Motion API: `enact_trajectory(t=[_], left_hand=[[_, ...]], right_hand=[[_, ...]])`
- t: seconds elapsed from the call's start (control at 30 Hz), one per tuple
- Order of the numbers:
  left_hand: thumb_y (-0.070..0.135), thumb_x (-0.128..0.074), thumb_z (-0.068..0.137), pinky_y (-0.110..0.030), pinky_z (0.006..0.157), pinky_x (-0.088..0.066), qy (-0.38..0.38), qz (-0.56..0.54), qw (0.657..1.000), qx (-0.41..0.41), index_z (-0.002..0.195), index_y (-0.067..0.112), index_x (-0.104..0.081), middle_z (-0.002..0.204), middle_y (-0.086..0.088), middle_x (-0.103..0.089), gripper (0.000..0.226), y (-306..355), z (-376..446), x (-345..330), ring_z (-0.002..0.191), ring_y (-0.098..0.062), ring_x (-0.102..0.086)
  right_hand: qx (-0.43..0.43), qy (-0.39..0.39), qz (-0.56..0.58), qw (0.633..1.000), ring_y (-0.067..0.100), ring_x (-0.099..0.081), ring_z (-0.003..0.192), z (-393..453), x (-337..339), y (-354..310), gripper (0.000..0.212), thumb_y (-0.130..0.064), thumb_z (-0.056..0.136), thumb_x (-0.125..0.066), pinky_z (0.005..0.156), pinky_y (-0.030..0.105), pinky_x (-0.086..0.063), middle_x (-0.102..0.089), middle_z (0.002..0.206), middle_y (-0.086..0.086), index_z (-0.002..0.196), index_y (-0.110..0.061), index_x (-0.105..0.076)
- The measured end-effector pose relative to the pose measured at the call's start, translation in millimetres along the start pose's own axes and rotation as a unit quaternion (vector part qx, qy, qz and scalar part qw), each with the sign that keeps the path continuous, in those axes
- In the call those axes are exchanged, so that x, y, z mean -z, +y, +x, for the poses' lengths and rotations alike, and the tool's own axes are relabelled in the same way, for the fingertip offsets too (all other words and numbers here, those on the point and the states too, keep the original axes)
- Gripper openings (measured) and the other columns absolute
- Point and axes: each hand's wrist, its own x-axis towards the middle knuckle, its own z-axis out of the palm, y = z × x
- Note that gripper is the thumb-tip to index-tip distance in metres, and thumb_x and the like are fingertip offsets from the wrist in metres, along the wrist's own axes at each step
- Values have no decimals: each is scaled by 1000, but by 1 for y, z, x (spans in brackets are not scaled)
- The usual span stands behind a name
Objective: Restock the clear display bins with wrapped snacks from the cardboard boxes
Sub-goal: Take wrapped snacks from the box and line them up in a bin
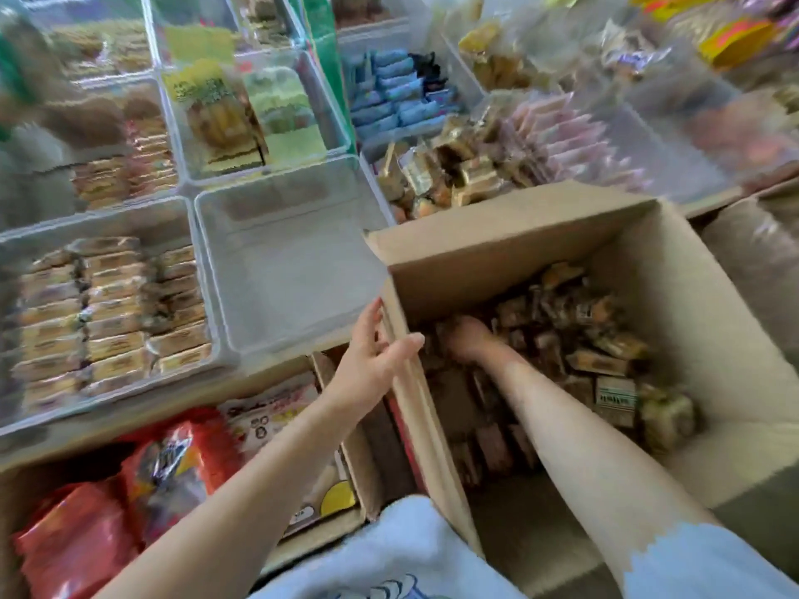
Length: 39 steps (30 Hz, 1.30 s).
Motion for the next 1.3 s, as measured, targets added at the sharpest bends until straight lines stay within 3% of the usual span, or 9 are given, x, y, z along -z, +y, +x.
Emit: enact_trajectory(t=[0.13,0.27,0.47,0.67,0.77,0.87,1.07,1.2,1.3], left_hand=[[51,-66,83,-20,88,-51,14,14,1000,4,156,39,-24,147,19,-40,85,1,-2,-1,100,19,-59],[65,-56,64,-11,77,-48,3,25,1000,9,138,58,-32,139,27,-46,78,12,-7,4,102,16,-59],[62,-53,66,-8,80,-48,-5,28,1000,0,149,50,-30,148,15,-44,87,12,-5,5,108,8,-59],[66,-54,65,-22,90,-48,3,43,999,15,152,46,-30,152,9,-44,93,7,-1,12,119,-1,-59],[68,-55,64,-23,91,-48,-11,48,999,6,153,42,-30,151,9,-44,95,8,0,15,120,-1,-57],[68,-56,64,-27,93,-48,-27,42,999,-8,151,40,-31,148,8,-45,95,9,0,14,114,1,-60],[77,-63,61,-34,96,-52,-37,33,999,18,148,46,-30,138,17,-47,98,3,-3,28,117,1,-57],[45,-66,89,-34,98,-52,127,65,990,-7,133,28,-59,129,6,-62,47,-12,-14,71,111,-7,-60],[17,-61,96,-22,82,-44,335,147,927,-88,104,23,-71,109,4,-65,14,-36,-30,135,98,-6,-60]], right_hand=[[32,-3,-68,997,34,-49,132,46,-38,9,51,-35,96,-55,107,36,-42,-51,143,18,140,-9,-50],[70,1,-198,978,35,-42,133,39,-64,-8,54,-42,96,-56,106,43,-44,-33,151,19,142,-14,-49],[108,-113,-399,903,36,-14,149,36,-81,-15,70,-38,98,-55,108,52,-39,-6,165,13,158,-22,-23],[96,-107,-402,904,29,-44,138,24,-62,-21,52,-31,101,-53,104,42,-43,-43,152,11,147,-10,-43],[57,-283,-271,918,24,-66,103,14,-29,-17,42,-43,95,-61,93,38,-53,-64,124,10,123,-12,-63],[31,-327,67,942,21,-69,90,-13,30,-14,30,-41,100,-51,73,30,-56,-71,107,7,113,-17,-62],[218,-413,363,806,38,-68,92,-98,112,-60,37,-23,100,-37,65,33,-57,-64,114,28,128,-4,-52],[273,-378,361,808,32,-65,78,-129,91,-125,42,-37,101,-39,55,30,-49,-65,105,25,117,-4,-60],[262,-341,333,839,36,-66,82,-126,56,-177,41,-36,102,-40,58,33,-50,-66,106,26,120,-3,-57]])
